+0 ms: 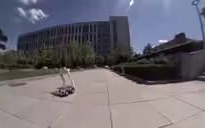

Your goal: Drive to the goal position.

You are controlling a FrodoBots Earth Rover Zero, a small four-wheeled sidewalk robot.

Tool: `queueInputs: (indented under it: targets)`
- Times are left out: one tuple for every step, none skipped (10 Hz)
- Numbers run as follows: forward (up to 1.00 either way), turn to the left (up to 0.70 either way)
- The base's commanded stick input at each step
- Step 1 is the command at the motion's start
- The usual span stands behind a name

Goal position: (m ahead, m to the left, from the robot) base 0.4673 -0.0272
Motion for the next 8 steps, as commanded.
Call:
queueInputs:
  targets:
    - [0.00, 0.00]
    - [0.00, 0.00]
    - [0.00, 0.00]
    - [0.40, 0.00]
    - [0.83, 0.00]
    - [1.00, -0.27]
    - [1.00, -0.11]
    - [1.00, 0.00]
